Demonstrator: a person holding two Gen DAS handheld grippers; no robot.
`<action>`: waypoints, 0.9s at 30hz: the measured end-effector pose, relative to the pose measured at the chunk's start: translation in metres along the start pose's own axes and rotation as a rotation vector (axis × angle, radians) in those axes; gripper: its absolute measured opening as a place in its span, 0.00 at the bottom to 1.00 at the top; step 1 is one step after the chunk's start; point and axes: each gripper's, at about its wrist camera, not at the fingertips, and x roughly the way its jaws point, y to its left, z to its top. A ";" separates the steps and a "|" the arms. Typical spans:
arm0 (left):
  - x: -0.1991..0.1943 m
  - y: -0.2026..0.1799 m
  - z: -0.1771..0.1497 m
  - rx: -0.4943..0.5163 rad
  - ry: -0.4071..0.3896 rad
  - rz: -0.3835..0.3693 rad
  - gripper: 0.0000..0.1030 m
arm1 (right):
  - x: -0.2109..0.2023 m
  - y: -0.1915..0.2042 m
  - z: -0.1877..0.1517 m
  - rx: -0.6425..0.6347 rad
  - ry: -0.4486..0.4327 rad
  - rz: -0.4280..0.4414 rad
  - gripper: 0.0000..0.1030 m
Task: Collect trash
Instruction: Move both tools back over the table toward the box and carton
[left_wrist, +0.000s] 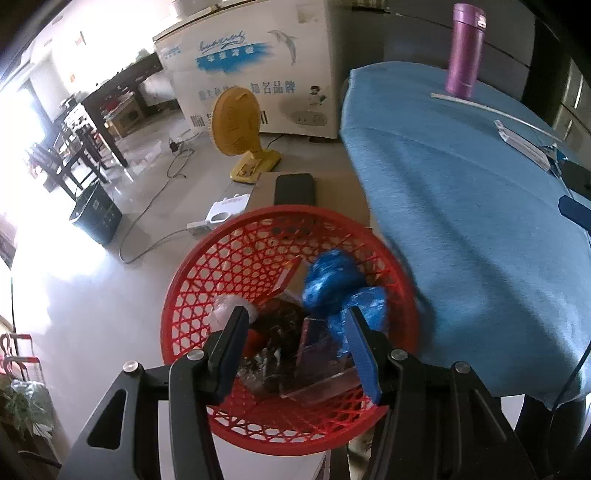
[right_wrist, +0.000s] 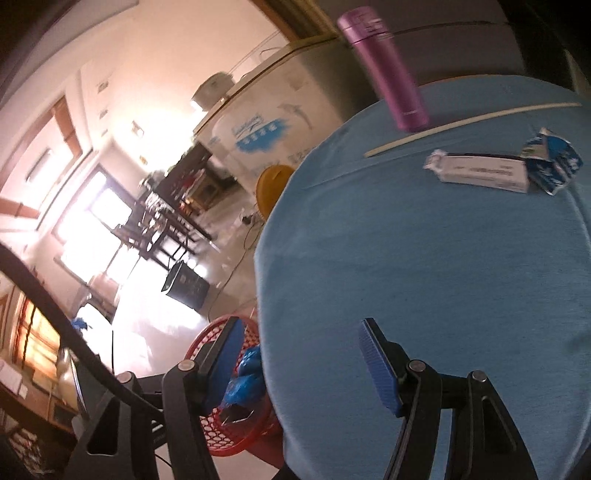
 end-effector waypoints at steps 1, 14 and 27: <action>-0.002 -0.004 0.002 0.007 -0.004 0.001 0.53 | -0.003 -0.005 0.001 0.012 -0.007 -0.003 0.66; -0.042 -0.066 0.036 0.162 -0.155 0.021 0.61 | -0.045 -0.056 0.012 0.103 -0.092 -0.044 0.66; -0.052 -0.112 0.052 0.270 -0.194 -0.007 0.62 | -0.060 -0.089 0.017 0.165 -0.132 -0.066 0.66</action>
